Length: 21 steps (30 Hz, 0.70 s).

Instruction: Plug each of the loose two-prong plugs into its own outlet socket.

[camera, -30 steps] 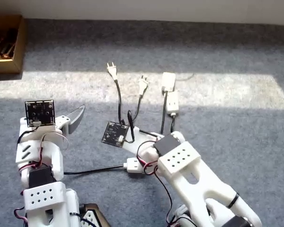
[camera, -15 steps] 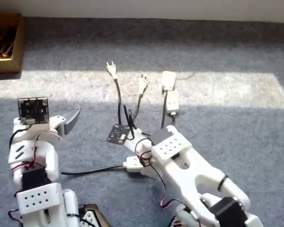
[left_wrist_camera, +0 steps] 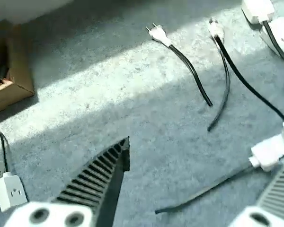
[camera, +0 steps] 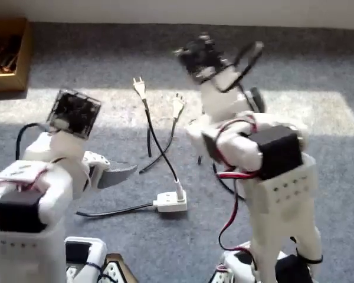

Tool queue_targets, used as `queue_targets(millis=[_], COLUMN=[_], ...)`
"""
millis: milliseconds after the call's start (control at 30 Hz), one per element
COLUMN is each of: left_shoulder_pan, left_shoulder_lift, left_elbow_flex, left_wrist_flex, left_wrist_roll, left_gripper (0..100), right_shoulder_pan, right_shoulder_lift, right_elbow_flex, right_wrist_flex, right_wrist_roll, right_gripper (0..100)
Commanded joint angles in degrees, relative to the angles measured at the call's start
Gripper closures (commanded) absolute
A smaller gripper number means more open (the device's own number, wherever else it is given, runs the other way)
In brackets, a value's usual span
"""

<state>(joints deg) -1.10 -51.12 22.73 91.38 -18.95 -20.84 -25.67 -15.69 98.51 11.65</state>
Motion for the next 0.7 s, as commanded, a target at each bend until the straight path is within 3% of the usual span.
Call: queue_targets(millis=[0, 167, 300, 467, 667], left_shoulder_pan=[5.67, 10.86, 11.91, 12.44, 19.82], left_shoulder_lift=[11.12, 22.73, 29.49, 35.21, 39.08], left_elbow_flex=[-4.18, -4.09, -3.91, -2.86, 5.67], left_wrist_flex=[4.13, -0.7, -4.13, -8.88, -16.88], left_wrist_roll=[-7.47, -14.51, -18.64, -22.95, -22.86], left_gripper=[56, 56, 56, 56, 56], right_shoulder_pan=[16.66, 25.36, 25.54, 22.55, 24.84], right_shoulder_lift=[-2.24, -8.84, -17.98, -26.77, -32.48], right_elbow_flex=[8.31, 38.81, 61.76, 80.57, 82.51], right_wrist_flex=[0.66, -21.05, -34.07, -40.57, -40.66], right_wrist_roll=[-0.53, 1.05, 1.23, 1.32, 1.23], right_gripper=[54.8, 54.8, 54.8, 54.8, 54.8])
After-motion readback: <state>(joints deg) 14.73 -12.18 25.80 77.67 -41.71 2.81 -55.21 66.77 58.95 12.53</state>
